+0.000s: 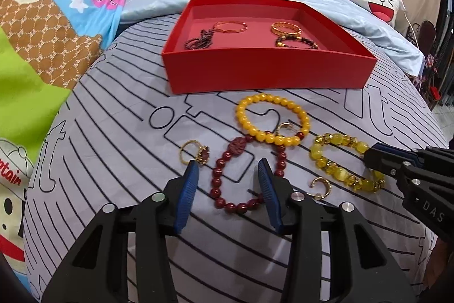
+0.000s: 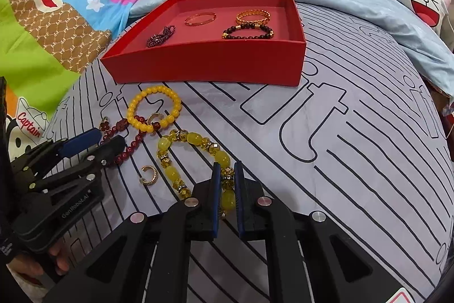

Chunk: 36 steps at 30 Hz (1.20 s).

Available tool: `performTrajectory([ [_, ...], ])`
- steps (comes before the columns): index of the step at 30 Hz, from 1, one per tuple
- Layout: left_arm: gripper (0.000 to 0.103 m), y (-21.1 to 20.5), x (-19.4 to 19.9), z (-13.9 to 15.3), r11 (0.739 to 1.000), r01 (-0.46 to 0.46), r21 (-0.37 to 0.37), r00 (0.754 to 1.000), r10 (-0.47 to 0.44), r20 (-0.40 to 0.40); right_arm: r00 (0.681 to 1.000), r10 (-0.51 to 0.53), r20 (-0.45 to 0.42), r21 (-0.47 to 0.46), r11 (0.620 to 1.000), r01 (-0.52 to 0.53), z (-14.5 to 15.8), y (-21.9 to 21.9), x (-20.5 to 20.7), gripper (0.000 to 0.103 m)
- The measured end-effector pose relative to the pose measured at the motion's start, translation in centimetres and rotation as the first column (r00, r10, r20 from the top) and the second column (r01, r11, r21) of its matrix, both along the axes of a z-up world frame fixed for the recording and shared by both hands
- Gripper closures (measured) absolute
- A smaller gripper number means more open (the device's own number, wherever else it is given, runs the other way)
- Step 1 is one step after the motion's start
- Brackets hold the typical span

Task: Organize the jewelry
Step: 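Grasp the yellow jade bead bracelet with the right tool while the left tool grasps the red bead bracelet, then carry both bracelets over the red tray with both tools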

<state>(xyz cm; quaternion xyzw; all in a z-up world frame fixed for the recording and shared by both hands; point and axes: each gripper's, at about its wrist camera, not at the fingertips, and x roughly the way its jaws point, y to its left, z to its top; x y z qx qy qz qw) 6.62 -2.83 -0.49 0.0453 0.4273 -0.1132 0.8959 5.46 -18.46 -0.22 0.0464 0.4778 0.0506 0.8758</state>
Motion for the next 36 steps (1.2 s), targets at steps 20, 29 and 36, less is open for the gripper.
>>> performTrajectory([
  [20,0.096,0.3,-1.0,4.2,0.991,0.083,-0.103,0.996,-0.084,-0.002,0.994,0.008,0.112,0.081,0.997,-0.017,5.7,-0.5,-0.2,0.094],
  [29,0.096,0.0,0.5,9.9,0.983,0.143,-0.117,0.986,-0.131,0.105,0.974,0.011,0.227,0.098,0.995,-0.034,10.8,-1.0,2.1,0.094],
  [36,0.096,-0.9,4.1,13.5,0.977,0.18,-0.117,0.969,-0.155,0.194,0.952,0.034,0.306,0.046,0.998,-0.051,13.7,-0.1,6.2,0.094],
])
